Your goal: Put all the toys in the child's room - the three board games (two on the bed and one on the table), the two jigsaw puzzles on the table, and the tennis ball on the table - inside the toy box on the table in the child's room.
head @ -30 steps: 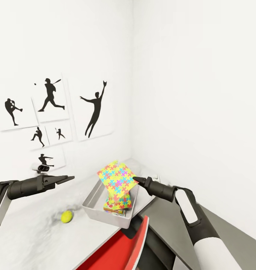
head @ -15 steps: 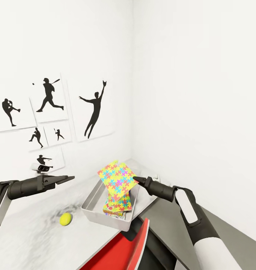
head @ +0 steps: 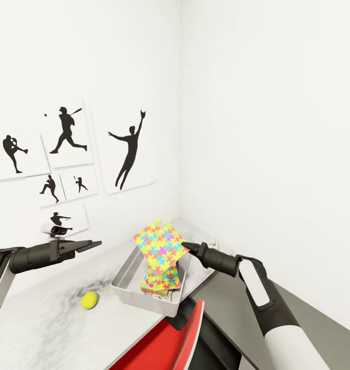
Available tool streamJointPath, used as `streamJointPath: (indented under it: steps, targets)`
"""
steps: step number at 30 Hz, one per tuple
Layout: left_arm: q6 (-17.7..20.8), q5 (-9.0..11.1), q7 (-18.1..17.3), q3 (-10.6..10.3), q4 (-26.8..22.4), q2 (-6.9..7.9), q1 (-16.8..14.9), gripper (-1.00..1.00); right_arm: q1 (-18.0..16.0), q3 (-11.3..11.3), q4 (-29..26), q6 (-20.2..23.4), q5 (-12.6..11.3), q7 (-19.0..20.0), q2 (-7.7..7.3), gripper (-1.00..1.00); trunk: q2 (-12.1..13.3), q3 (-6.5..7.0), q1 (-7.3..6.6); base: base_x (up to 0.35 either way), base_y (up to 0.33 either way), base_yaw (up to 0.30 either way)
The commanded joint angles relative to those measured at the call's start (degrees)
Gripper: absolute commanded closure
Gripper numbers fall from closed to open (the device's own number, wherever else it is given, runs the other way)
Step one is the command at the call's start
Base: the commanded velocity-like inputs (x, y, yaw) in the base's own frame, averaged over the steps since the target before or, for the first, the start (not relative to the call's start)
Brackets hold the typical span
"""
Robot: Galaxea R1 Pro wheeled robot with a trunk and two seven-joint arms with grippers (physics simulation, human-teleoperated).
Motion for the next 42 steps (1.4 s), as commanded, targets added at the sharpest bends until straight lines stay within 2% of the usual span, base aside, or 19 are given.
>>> streamJointPath:
  steps: [1,4,7,11,14,20,24,30,42]
  targets:
    - [0.61,0.02,-0.28,0.01,0.01,0.03,-0.01,-1.0,-0.02,-0.12,0.1,0.2,0.21,0.09,0.11,1.0,-0.04,-0.03,0.02,0.0,0.0,0.0]
    - [0.61,0.09,-0.28,0.05,0.01,0.1,-0.01,-1.0,0.0,-0.2,0.35,0.35,0.33,-1.23,0.19,1.0,-0.04,-0.03,0.02,0.0,0.0,0.0]
    - [0.66,0.11,-0.28,0.03,0.01,0.07,-0.01,-1.0,-1.19,-0.37,0.48,0.73,0.1,-5.4,0.08,1.0,-0.04,-0.03,0.02,0.0,0.0,0.0]
    - [0.64,0.11,-0.28,0.06,0.01,0.1,-0.01,-1.0,-5.9,-1.94,2.72,0.89,-0.16,-13.66,0.17,1.0,-0.04,-0.03,0.02,0.0,0.0,0.0]
    - [0.67,0.12,-0.28,0.08,0.01,0.08,-0.01,-1.0,-9.7,-2.98,6.81,0.87,-0.26,-16.68,0.22,1.0,-0.04,-0.03,0.02,0.0,0.0,0.0]
    - [0.64,0.12,-0.28,0.08,0.01,0.13,-0.01,-1.0,-13.44,-3.33,12.43,0.29,-0.21,-17.59,0.22,1.0,-0.04,-0.03,0.02,0.0,0.0,0.0]
    - [0.65,0.12,-0.28,0.09,0.01,0.1,-0.01,-1.0,-13.77,-3.96,13.67,-1.92,-0.13,-17.7,0.19,1.0,-0.04,-0.03,0.02,0.0,0.0,0.0]
    - [0.67,0.12,-0.28,0.09,0.01,0.06,-0.01,-1.0,-14.63,-4.08,14.52,-2.72,-0.02,-18.06,0.19,1.0,-0.04,-0.03,0.02,0.0,0.0,0.0]
    - [0.64,0.12,-0.28,0.09,0.01,0.13,-0.01,-1.0,-14.87,-4.09,14.67,-2.83,0.0,-22.26,0.53,1.0,-0.04,-0.03,0.02,0.0,0.0,0.0]
